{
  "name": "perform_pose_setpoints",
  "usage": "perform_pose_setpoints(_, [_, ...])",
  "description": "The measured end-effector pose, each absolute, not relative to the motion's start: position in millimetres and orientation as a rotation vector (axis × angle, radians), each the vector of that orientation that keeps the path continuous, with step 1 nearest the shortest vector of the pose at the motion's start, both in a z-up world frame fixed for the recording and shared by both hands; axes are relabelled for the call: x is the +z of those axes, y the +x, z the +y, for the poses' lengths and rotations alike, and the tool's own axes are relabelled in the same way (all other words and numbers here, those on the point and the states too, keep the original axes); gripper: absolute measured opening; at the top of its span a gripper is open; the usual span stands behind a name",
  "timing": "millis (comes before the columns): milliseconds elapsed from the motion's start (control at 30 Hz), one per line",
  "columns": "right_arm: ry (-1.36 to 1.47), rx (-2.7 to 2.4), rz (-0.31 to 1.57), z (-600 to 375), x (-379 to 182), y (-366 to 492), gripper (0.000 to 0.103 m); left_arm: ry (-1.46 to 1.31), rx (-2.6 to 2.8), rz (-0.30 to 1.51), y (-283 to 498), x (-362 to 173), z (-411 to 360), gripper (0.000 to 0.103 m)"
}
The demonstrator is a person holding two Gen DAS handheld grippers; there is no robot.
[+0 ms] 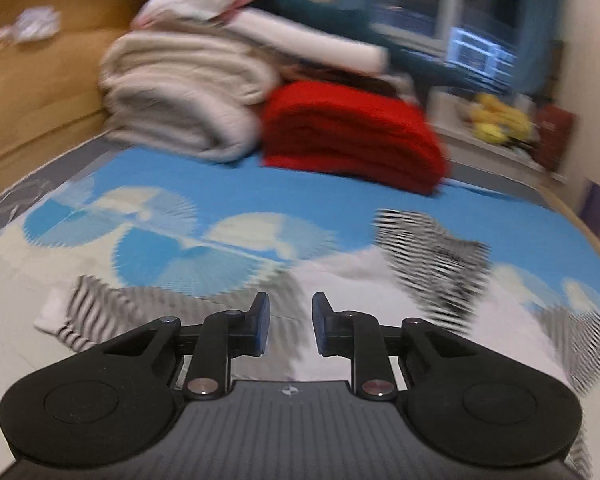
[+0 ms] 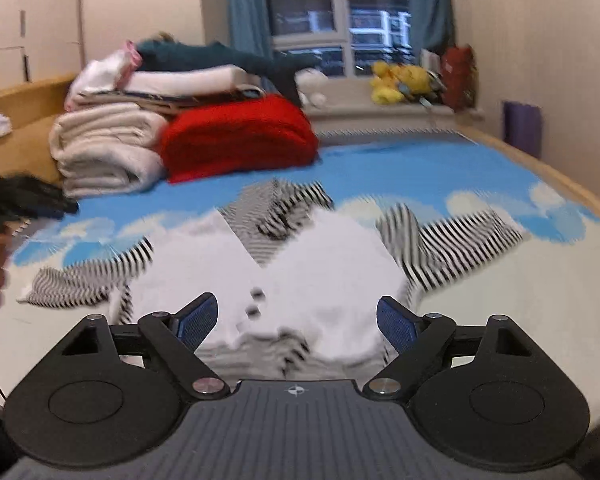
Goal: Fold small clothes
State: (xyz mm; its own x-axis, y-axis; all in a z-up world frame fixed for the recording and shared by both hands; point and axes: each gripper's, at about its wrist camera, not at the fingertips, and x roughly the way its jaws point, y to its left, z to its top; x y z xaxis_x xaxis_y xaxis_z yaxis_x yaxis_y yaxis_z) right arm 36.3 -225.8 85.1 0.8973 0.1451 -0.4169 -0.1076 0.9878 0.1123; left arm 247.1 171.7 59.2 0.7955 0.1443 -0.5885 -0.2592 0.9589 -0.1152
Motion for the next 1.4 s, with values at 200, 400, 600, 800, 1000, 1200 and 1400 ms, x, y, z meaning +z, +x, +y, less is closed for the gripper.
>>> perform_pose_setpoints(200, [0.043,0.21,0.38,-212,128,113,0.087,-0.357,0.467,0.661,266,15,286,0.025])
perform_pose_setpoints(400, [0.109,0.266,0.37,-199,115,213,0.083,-0.506,0.607,0.693,261,2,370,0.026])
perform_pose_setpoints(600, [0.052,0.315,0.512,-174,68,265,0.045,-0.719,0.674,0.774,261,-37,418,0.03])
perform_pose_setpoints(800, [0.099,0.361,0.566,-182,68,286,0.044,-0.857,0.728,0.804,269,-68,435,0.033])
perform_pose_setpoints(1000, [0.103,0.297,0.635,-196,58,317,0.044,-0.851,0.801,0.772,270,-63,427,0.0])
perform_pose_setpoints(1200, [0.099,0.227,0.649,-220,51,318,0.044,-0.572,0.54,0.587,302,22,316,0.0])
perform_pose_setpoints(1400, [0.116,0.17,0.646,-244,47,309,0.034,-0.423,-0.092,0.574,308,59,127,0.001])
